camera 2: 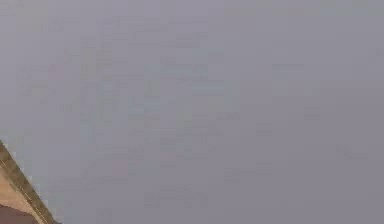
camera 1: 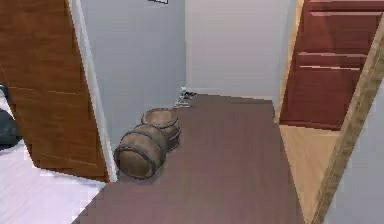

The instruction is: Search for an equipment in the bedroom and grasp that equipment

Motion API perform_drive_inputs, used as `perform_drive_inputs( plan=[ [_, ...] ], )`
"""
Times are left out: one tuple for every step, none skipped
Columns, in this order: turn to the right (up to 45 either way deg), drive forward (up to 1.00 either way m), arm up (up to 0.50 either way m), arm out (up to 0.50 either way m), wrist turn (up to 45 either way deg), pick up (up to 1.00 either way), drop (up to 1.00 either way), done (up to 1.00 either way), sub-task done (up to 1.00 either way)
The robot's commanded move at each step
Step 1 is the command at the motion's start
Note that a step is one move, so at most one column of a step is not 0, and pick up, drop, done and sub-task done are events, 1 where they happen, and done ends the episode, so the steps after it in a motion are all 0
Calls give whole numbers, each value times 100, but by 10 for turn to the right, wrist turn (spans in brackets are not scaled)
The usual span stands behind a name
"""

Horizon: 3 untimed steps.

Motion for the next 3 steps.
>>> perform_drive_inputs(
  plan=[
    [150, 0, 0, 0, 0, 0, 0, 0, 0],
    [0, 100, 0, 0, 0, 0, 0, 0, 0],
    [60, 0, 0, 0, 0, 0, 0, 0, 0]
  ],
)
